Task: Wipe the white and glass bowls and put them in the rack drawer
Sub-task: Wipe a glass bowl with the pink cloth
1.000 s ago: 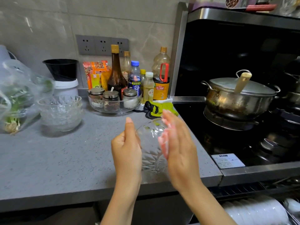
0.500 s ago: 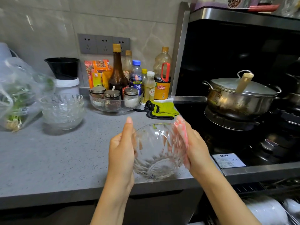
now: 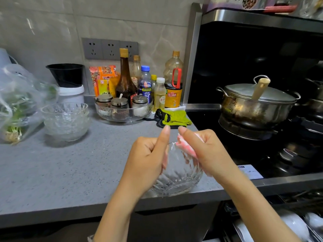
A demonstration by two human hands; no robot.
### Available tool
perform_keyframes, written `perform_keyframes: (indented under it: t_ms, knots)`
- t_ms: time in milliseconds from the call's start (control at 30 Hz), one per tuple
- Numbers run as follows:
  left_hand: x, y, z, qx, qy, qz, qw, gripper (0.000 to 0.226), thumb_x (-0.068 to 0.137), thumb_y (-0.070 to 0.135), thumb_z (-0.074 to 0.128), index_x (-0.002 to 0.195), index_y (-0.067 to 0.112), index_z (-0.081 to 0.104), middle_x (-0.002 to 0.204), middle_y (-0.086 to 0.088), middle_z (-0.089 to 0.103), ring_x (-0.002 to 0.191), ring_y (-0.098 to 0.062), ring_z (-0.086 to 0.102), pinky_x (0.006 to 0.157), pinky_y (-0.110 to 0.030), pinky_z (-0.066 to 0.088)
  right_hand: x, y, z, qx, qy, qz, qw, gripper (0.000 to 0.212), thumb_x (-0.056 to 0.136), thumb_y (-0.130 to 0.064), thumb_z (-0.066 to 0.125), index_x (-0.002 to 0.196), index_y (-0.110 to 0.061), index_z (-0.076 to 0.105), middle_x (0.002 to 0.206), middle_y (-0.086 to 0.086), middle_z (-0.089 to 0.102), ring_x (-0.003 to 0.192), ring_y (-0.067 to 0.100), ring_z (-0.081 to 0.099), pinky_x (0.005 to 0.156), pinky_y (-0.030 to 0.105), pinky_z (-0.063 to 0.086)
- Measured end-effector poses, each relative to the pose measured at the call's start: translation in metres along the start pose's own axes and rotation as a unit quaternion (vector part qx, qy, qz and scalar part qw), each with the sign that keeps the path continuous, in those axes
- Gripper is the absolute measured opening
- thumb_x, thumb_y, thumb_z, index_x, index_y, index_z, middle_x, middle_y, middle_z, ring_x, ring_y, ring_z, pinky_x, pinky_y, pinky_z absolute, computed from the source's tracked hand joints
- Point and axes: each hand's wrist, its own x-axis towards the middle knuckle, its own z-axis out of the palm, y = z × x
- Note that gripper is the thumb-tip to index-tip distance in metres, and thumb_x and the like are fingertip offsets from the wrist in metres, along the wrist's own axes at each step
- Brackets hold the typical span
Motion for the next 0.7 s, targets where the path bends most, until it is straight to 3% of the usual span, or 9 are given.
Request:
perform_keyframes:
  t_ms: [67, 133, 167, 200, 267, 367, 500, 567, 700]
  knots:
    - [-0.002, -0.005, 0.001, -0.011, 0.037, -0.01, 0.999, 0.061, 0.087, 0.048, 0.041, 0.033, 0.02, 0.039, 0.032, 0.005, 0.032, 0.032, -0.007, 0.031, 0.042, -0.013, 0.03, -0.005, 0.007, 0.003, 0.028, 0.043, -0.032, 0.998, 0.064, 0.1, -0.023, 0.044, 0.04, -0.002, 0.039, 0.036, -0.002, 0.043, 0.038, -0.002, 0.05, 0.047, 0.009, 0.036]
    - [-0.003, -0.009, 0.002, -0.04, 0.092, -0.05, 0.994, 0.062, 0.091, 0.046, 0.042, 0.035, 0.02, 0.036, 0.035, 0.004, 0.029, 0.032, -0.007, 0.028, 0.039, -0.013, 0.027, -0.009, 0.021, 0.009, 0.025, 0.062, -0.066, 0.996, 0.057, 0.101, -0.035, 0.039, 0.072, 0.007, 0.064, 0.068, 0.011, 0.066, 0.068, -0.002, 0.064, 0.067, 0.006, 0.045]
    - [-0.004, -0.011, 0.004, -0.057, 0.124, -0.07, 0.988, 0.064, 0.094, 0.044, 0.042, 0.035, 0.021, 0.036, 0.037, 0.003, 0.029, 0.033, -0.007, 0.027, 0.038, -0.014, 0.026, -0.013, 0.029, 0.014, 0.001, 0.066, -0.088, 0.994, 0.047, 0.1, -0.042, 0.035, 0.099, -0.012, 0.071, 0.097, 0.002, 0.071, 0.093, -0.003, 0.064, 0.083, 0.01, 0.046]
    - [-0.005, -0.013, 0.005, -0.073, 0.153, -0.084, 0.982, 0.065, 0.095, 0.043, 0.041, 0.035, 0.021, 0.036, 0.038, 0.003, 0.029, 0.034, -0.007, 0.027, 0.037, -0.014, 0.026, -0.016, 0.036, 0.019, -0.048, 0.078, -0.117, 0.989, 0.04, 0.099, -0.046, 0.03, 0.12, -0.033, 0.061, 0.123, -0.011, 0.063, 0.117, -0.004, 0.054, 0.098, 0.017, 0.042]
    - [-0.005, -0.017, 0.011, -0.105, 0.187, -0.094, 0.972, 0.065, 0.095, 0.045, 0.041, 0.037, 0.017, 0.041, 0.04, 0.002, 0.033, 0.038, -0.009, 0.032, 0.041, -0.018, 0.029, -0.021, 0.042, 0.03, -0.206, 0.103, -0.201, 0.952, 0.041, 0.1, -0.046, 0.023, 0.137, -0.042, 0.041, 0.145, -0.018, 0.043, 0.139, 0.003, 0.031, 0.113, 0.028, 0.029]
    - [-0.006, -0.017, 0.019, -0.131, 0.18, -0.091, 0.971, 0.071, 0.085, 0.056, 0.041, 0.057, -0.009, 0.051, 0.053, -0.014, 0.048, 0.05, -0.02, 0.047, 0.049, -0.026, 0.036, -0.018, 0.04, 0.033, -0.321, 0.13, -0.279, 0.896, 0.047, 0.102, -0.043, 0.023, 0.136, -0.027, 0.05, 0.141, -0.009, 0.049, 0.139, 0.011, 0.035, 0.111, 0.034, 0.033]
    - [-0.009, -0.009, 0.017, -0.125, 0.196, -0.086, 0.969, 0.066, 0.094, 0.048, 0.037, 0.036, 0.017, 0.039, 0.039, 0.003, 0.034, 0.036, -0.007, 0.032, 0.039, -0.016, 0.027, -0.003, 0.038, 0.019, -0.11, 0.097, -0.177, 0.973, 0.04, 0.097, -0.05, 0.027, 0.124, -0.041, 0.055, 0.125, -0.02, 0.059, 0.122, -0.001, 0.05, 0.102, 0.034, 0.044]
    - [-0.008, -0.007, 0.014, -0.126, 0.21, -0.098, 0.965, 0.067, 0.098, 0.043, 0.035, 0.035, 0.021, 0.036, 0.038, 0.008, 0.029, 0.034, -0.004, 0.026, 0.036, -0.012, 0.025, -0.003, 0.041, 0.018, -0.023, 0.088, -0.116, 0.989, 0.042, 0.095, -0.056, 0.024, 0.124, -0.045, 0.052, 0.126, -0.023, 0.058, 0.123, -0.003, 0.05, 0.106, 0.035, 0.042]
    - [-0.004, -0.013, 0.014, -0.109, 0.195, -0.077, 0.972, 0.065, 0.095, 0.049, 0.035, 0.039, 0.017, 0.039, 0.039, 0.002, 0.033, 0.037, -0.009, 0.031, 0.04, -0.018, 0.028, -0.012, 0.038, 0.03, -0.238, 0.12, -0.216, 0.939, 0.043, 0.1, -0.045, 0.026, 0.133, -0.034, 0.051, 0.135, -0.017, 0.051, 0.129, 0.003, 0.044, 0.102, 0.033, 0.042]
